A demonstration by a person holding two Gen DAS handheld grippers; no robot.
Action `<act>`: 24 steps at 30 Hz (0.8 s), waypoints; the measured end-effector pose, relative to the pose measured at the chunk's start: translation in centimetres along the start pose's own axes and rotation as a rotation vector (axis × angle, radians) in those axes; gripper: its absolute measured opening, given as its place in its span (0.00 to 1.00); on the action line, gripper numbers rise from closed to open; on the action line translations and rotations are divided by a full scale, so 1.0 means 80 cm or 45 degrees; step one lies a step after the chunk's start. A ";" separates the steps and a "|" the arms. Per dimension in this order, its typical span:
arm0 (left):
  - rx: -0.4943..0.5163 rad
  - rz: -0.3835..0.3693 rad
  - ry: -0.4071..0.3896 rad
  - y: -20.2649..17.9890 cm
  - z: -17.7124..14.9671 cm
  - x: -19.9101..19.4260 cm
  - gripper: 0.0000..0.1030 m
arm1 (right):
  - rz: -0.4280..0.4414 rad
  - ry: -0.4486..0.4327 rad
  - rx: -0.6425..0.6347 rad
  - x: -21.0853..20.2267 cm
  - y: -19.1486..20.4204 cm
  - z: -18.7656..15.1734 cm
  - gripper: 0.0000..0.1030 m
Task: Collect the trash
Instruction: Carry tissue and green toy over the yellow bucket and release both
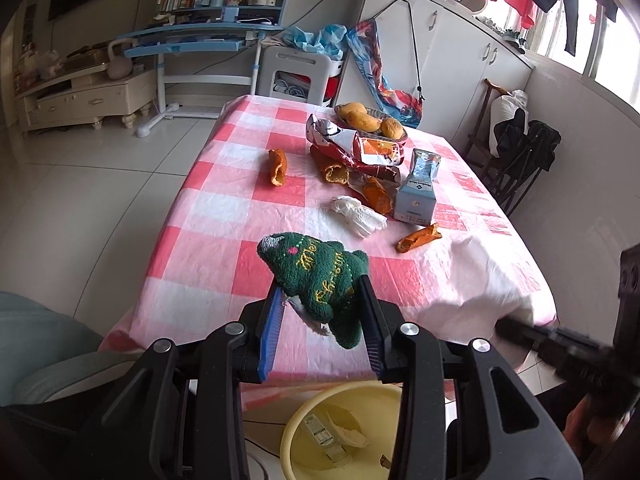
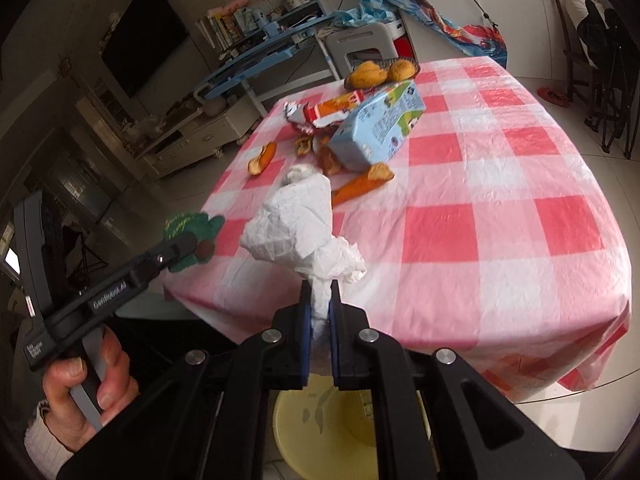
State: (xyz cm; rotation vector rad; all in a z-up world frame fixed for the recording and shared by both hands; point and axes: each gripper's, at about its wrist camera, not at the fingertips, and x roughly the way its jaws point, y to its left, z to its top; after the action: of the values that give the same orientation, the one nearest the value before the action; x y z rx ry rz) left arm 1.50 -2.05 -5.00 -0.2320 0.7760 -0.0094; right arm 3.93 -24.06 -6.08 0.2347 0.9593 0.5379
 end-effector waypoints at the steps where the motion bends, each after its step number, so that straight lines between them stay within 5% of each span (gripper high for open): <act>1: 0.002 -0.005 -0.001 0.000 -0.002 -0.003 0.34 | -0.004 0.028 -0.012 0.003 0.004 -0.008 0.08; 10: 0.026 -0.034 -0.002 -0.005 -0.019 -0.024 0.34 | -0.037 0.267 -0.043 0.027 0.026 -0.074 0.09; 12: 0.031 -0.036 0.003 -0.005 -0.023 -0.027 0.34 | -0.051 0.263 -0.032 0.024 0.027 -0.080 0.16; 15: 0.044 -0.040 0.023 -0.007 -0.030 -0.029 0.34 | -0.092 0.156 0.006 0.005 0.022 -0.074 0.47; 24: 0.282 -0.098 0.269 -0.049 -0.077 -0.007 0.34 | -0.127 -0.243 0.177 -0.062 -0.005 -0.055 0.63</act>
State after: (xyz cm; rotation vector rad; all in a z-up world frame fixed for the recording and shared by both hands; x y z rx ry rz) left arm -2.84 -7.10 -8.04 -0.0498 0.9683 -0.1944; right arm -1.85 -27.23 -5.22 0.3549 0.8187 0.3509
